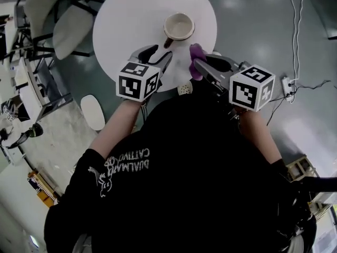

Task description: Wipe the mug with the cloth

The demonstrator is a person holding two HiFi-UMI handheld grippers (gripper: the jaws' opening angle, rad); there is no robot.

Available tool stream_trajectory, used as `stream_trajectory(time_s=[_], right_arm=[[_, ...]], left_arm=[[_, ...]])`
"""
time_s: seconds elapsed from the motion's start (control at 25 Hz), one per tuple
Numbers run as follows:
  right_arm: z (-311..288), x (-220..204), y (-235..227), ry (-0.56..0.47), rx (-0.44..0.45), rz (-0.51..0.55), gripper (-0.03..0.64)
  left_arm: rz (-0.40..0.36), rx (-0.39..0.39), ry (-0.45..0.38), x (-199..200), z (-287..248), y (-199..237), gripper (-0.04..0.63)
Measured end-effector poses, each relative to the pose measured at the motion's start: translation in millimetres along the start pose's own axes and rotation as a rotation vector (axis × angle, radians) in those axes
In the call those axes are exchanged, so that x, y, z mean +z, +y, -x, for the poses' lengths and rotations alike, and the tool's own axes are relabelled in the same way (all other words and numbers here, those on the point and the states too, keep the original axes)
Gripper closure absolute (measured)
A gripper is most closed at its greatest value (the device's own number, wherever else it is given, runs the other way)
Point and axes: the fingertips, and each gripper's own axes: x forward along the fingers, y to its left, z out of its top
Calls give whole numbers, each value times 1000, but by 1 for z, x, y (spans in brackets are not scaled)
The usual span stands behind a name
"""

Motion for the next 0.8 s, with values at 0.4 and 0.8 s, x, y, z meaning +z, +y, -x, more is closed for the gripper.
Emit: stream_trajectory(time_s=[0.4,0.8], right_arm=[[-66,-14,-32,253,127,-87,580],[-78,-2,-69,374,187,-133,580]], left_arm=[[73,-7,56,15,-40,5,413],[70,-39,124,22,-60,9,512]])
